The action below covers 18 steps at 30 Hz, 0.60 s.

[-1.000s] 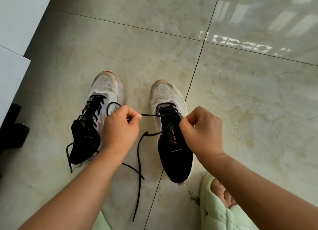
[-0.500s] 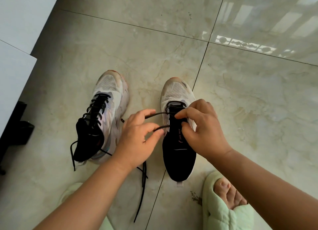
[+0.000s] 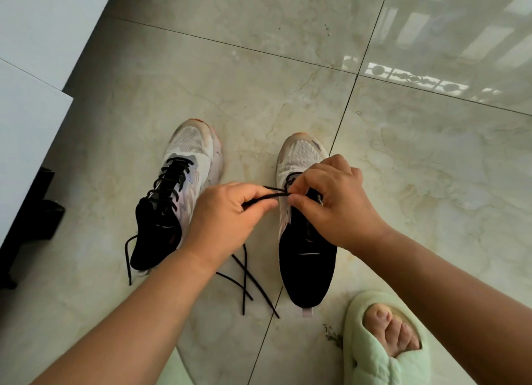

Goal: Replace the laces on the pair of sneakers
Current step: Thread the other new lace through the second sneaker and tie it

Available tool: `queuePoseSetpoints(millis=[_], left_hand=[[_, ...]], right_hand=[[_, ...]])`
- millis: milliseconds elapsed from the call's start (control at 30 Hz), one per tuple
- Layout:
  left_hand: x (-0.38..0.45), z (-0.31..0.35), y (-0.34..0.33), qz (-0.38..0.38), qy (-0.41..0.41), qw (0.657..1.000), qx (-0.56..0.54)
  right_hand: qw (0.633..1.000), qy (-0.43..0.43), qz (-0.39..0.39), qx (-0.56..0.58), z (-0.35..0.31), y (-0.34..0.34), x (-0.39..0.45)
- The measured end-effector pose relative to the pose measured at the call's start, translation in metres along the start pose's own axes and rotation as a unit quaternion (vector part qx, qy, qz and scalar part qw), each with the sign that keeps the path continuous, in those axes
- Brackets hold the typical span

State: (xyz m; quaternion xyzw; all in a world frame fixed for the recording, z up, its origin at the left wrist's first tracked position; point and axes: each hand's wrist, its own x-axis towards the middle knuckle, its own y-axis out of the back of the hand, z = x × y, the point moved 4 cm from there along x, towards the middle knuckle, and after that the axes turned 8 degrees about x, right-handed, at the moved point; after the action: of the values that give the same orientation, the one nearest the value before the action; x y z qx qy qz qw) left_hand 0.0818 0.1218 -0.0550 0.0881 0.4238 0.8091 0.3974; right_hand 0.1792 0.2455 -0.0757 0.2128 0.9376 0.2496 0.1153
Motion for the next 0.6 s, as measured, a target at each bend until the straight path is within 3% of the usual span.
queuePoseSetpoints(millis=[167,267,333,467,600], left_hand=[[-0.003,-0.011,0.015,0.025,-0.021,0.999,-0.015],[-0.004,-0.016,0.023,0.039,-0.036,0.999,0.001],[-0.006,-0.018,0.020,0.023,-0.025,0.999,-0.013],[-0.002,-0.007,0.007,0.003,-0.022,0.999,-0.024],[0.007,0.001,-0.001,-0.031,-0.008,0.999,0.015]], right_hand=[[0.976,-0.148,0.158,-0.028,0.023,0.018,0.002],[0.964,-0.203,0.168,-0.027,0.030,0.021,0.001],[0.976,-0.140,0.164,-0.012,0.016,0.020,0.001],[0.988,0.108,0.089,-0.071,-0.030,0.009,-0.001],[0.966,0.204,0.040,-0.152,-0.049,-0.005,-0.008]])
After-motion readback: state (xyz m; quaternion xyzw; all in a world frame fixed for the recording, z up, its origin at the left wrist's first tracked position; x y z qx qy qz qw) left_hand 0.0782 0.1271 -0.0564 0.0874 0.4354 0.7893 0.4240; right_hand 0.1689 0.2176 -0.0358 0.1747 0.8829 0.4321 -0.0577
